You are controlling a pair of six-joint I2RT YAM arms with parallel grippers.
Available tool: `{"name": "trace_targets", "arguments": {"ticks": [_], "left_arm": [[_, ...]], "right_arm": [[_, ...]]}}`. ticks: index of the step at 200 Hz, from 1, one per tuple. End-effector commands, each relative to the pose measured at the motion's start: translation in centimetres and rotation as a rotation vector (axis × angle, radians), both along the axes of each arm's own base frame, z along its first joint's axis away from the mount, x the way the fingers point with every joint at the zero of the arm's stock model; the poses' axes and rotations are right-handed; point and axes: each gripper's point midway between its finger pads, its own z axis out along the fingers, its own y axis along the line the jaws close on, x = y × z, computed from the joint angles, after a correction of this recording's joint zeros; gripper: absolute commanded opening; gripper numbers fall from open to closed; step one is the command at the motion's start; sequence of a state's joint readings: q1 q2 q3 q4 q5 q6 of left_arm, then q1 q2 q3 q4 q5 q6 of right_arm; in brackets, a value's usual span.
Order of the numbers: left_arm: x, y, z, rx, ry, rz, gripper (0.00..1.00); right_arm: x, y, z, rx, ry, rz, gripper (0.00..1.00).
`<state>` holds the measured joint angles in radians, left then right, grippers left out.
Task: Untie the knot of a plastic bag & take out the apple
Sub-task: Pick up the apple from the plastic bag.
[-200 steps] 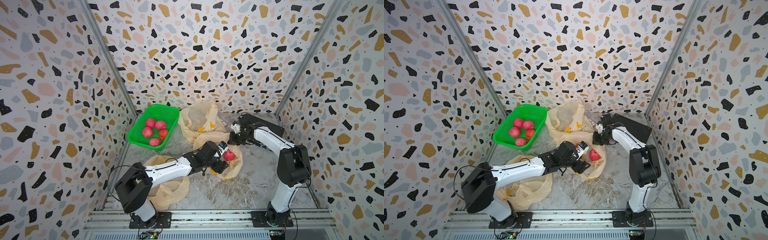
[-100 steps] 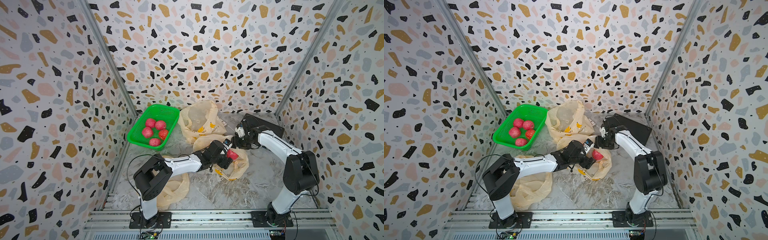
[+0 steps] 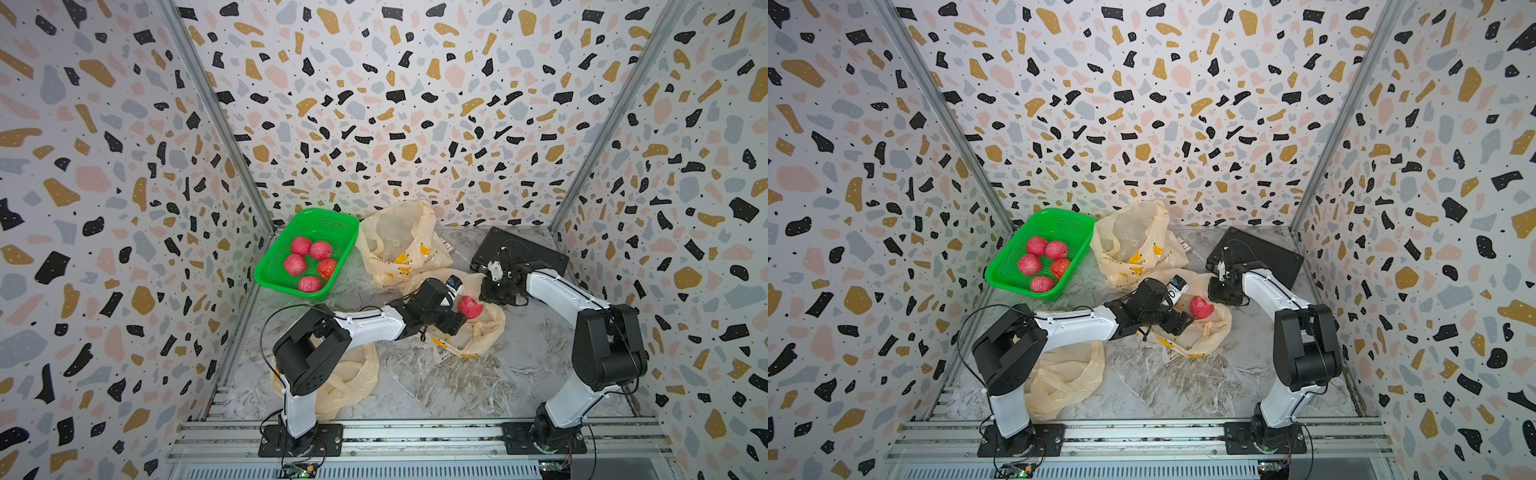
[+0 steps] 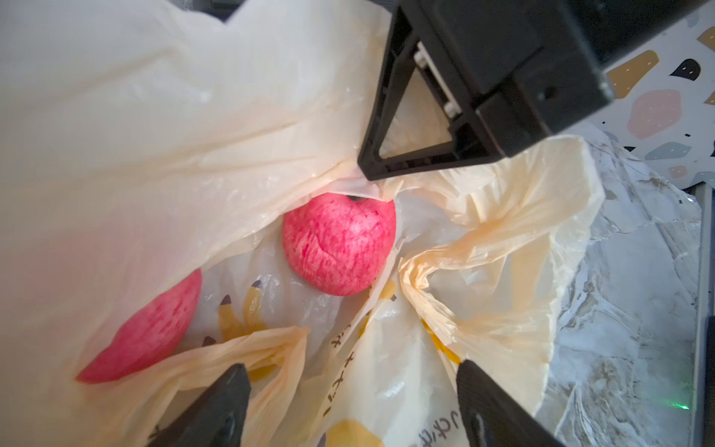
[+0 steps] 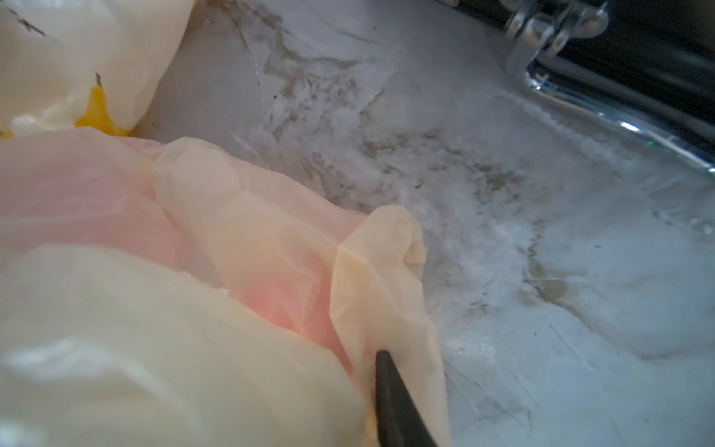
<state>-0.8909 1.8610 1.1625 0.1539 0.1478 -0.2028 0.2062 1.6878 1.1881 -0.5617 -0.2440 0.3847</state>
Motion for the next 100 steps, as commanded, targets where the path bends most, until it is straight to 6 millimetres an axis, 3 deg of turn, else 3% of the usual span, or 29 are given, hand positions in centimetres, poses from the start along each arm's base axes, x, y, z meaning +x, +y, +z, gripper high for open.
{"name": "trace_targets", "arguments": {"ticks": [1, 32, 75, 100], "left_arm": [[0.7, -1.0, 1.3, -0.049, -0.014, -0.013, 0.84], [0.8, -1.5, 0.9, -0.056, -0.002, -0.020, 0.84], [1.1, -1.7, 1.1, -0.060, -0.008, -0.021, 0.84], [1.3, -1.5, 1.0, -0.056, -0.010, -0.013, 0.85]], "right_arm": [[-0.3, 2.0, 1.4, 0.121, -0.017, 0.024, 0.17], [-0.3, 1.8, 1.7, 0.123, -0.041, 0.013, 0.04], [1.7, 0.4, 1.8, 0.076, -0.103, -0.074, 0.01], [2.0, 0.7, 0.2, 0.087, -0.066, -0.079, 0.00]]}}
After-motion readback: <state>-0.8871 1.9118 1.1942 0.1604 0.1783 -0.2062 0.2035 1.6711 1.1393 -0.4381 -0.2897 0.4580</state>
